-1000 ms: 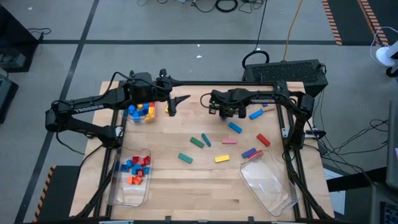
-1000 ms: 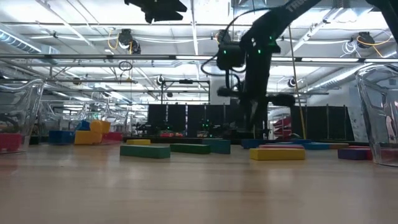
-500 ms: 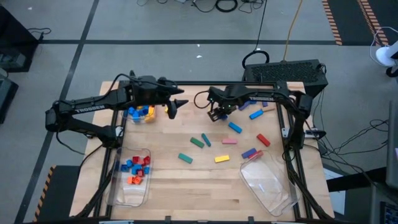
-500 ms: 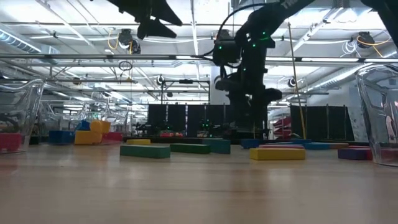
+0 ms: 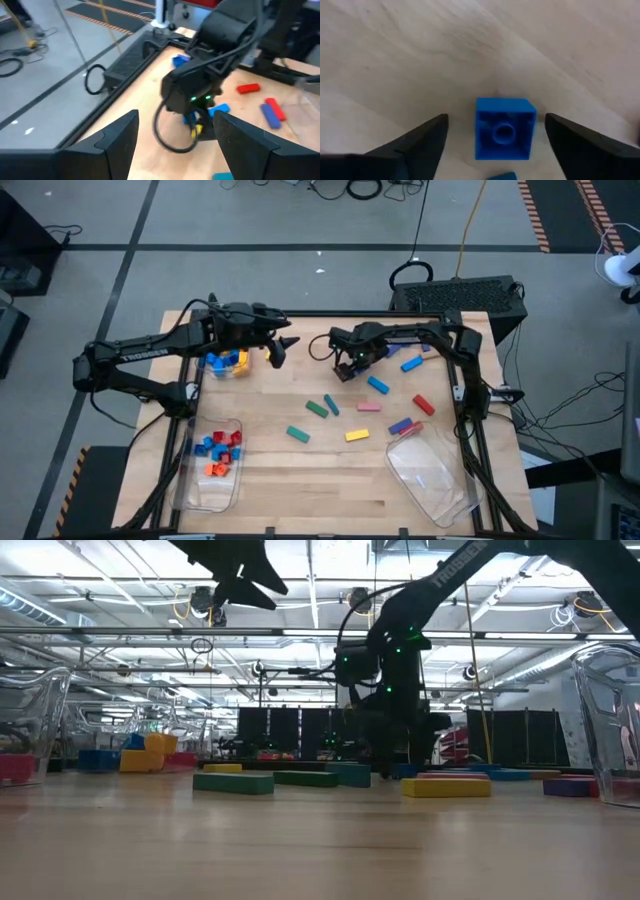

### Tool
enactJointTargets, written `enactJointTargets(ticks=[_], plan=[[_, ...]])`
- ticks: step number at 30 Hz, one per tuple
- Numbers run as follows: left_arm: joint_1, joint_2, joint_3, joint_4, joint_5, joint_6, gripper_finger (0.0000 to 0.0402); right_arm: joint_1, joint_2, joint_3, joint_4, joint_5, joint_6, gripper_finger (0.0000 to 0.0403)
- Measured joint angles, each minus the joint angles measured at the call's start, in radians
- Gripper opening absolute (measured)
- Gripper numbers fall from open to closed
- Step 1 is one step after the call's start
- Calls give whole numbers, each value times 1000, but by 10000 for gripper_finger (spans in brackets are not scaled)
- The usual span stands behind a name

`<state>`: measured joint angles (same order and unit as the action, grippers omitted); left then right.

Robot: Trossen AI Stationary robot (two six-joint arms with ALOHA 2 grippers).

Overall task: Sort blocks by size
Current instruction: Put the blue four stud game piece into the bottom left transparent bin

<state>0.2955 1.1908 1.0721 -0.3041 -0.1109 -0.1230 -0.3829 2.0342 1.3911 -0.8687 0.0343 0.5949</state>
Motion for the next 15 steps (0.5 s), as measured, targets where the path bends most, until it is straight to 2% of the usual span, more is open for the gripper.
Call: enactJointTargets(ticks=[5, 11, 15], plan=[[0, 0, 0, -40, -24, 0, 258, -5, 6, 3, 2, -14, -2, 250], [0, 0, 0, -105, -61, -3, 258, -9, -20, -1, -29, -18, -14, 117], [0, 16, 0, -73, -69, 22, 258, -9, -79, -1, 14, -103, -58, 110]])
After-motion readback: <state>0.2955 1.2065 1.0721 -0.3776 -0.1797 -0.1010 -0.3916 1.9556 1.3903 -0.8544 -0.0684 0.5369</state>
